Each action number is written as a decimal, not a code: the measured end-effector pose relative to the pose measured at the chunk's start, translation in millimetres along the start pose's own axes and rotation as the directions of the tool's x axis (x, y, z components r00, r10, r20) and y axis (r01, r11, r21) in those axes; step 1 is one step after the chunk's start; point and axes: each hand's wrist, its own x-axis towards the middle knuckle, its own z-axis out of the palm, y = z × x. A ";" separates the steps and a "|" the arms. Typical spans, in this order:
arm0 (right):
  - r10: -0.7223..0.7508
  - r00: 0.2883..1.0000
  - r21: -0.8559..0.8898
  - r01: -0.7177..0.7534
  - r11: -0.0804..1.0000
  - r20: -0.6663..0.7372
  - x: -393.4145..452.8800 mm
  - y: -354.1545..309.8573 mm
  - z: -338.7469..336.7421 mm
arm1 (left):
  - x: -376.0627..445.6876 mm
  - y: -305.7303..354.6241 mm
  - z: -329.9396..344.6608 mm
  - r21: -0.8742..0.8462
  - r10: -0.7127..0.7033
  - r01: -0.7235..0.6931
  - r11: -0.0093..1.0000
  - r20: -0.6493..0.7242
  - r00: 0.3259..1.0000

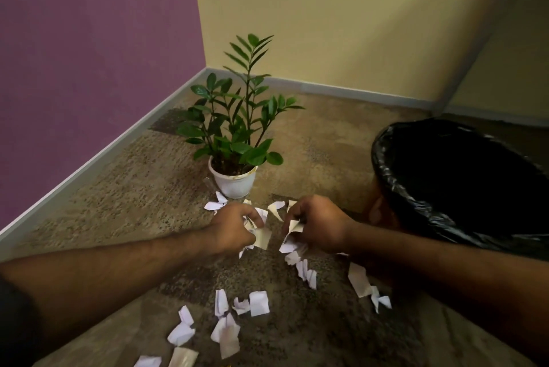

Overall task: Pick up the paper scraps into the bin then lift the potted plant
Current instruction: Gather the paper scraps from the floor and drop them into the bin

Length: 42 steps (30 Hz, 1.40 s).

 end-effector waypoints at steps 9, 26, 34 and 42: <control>-0.065 0.969 0.113 0.094 0.989 -0.238 -44.2 -24.3 -92.5 | 4.9 93.7 -6.1 -0.243 0.108 -0.125 0.962 -0.082 0.991; 0.413 0.619 0.480 -0.066 0.875 -0.668 -107.7 52.6 -200.6 | 31.6 288.1 35.2 -0.605 0.276 -0.344 0.718 -0.206 0.939; 0.616 0.592 0.604 -0.257 0.755 -0.519 -112.9 74.3 -194.7 | 32.9 289.7 49.0 -0.585 0.310 -0.234 0.777 0.032 0.950; 0.625 0.602 0.570 -0.318 0.758 -0.496 -99.3 77.0 -187.7 | 34.5 255.5 23.1 -0.487 0.366 -0.346 0.802 -0.057 0.929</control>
